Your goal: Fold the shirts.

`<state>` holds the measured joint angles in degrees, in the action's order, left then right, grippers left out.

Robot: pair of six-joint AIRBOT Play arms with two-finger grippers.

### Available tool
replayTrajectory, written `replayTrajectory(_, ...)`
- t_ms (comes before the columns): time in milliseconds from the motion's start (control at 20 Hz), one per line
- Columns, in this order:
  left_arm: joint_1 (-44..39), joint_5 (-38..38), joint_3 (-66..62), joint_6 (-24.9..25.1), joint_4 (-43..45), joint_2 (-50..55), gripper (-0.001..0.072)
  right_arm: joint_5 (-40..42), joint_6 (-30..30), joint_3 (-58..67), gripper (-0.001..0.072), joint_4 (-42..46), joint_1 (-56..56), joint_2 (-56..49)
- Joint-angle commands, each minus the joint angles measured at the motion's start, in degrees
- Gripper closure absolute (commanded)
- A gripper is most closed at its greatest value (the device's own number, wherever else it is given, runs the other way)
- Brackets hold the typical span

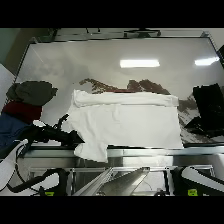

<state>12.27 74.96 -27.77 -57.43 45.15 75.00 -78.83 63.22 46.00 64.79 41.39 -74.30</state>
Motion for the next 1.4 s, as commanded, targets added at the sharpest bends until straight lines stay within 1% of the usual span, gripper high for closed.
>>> replayTrajectory(0,0.07,1.77,0.28,3.13,-4.70,1.70,0.0688,-0.63,-0.31,-1.92,0.0207,2.08,1.22,-1.57)
replayTrajectory(250,0.09,1.33,0.28,3.13,-4.70,-2.21,0.0688,0.79,-1.84,-6.60,0.0207,1.84,0.04,-4.90)
replayTrajectory(500,0.09,1.07,0.31,2.91,-4.83,-6.36,0.0687,0.24,-1.99,-6.60,0.0209,0.90,-6.95,-6.73)
replayTrajectory(550,0.09,1.11,0.31,2.86,-4.83,-6.97,0.0688,-0.46,-2.01,-6.58,0.0222,0.31,-8.50,-6.73)
replayTrajectory(650,0.09,1.11,0.22,1.95,-4.85,-8.55,0.0688,-3.45,-3.06,-5.81,0.0532,-1.05,-10.62,-6.75)
replayTrajectory(700,0.09,1.46,-0.39,1.84,-4.81,-9.44,0.0687,-5.20,-3.04,-4.68,0.0663,-1.92,-10.97,-6.73)
replayTrajectory(750,0.09,2.32,-1.51,1.51,-4.81,-10.40,0.0687,-7.23,-2.97,-3.30,0.0694,-2.95,-10.97,-6.69)
replayTrajectory(900,0.83,4.57,-7.04,-1.22,-4.61,-15.10,0.0687,-13.07,0.04,2.43,0.0694,-2.91,-10.32,-5.49)
replayTrajectory(1000,2.54,4.28,-10.36,-4.98,-3.89,-19.45,0.0687,-11.63,1.73,5.16,0.0695,-2.89,-9.33,-2.19)
replayTrajectory(1100,4.96,4.02,-12.72,-7.23,-2.43,-23.47,0.0687,-7.93,3.34,6.67,0.0695,-2.91,-7.67,2.16)
replayTrajectory(1200,6.84,4.59,-13.60,-7.43,-2.82,-26.08,0.0687,-5.62,5.73,6.84,0.0694,-2.91,-6.08,5.97)
replayTrajectory(1350,7.28,4.59,-13.51,-7.34,-2.62,-26.23,0.0687,-5.16,5.84,6.84,0.0694,-3.17,-6.08,7.98)
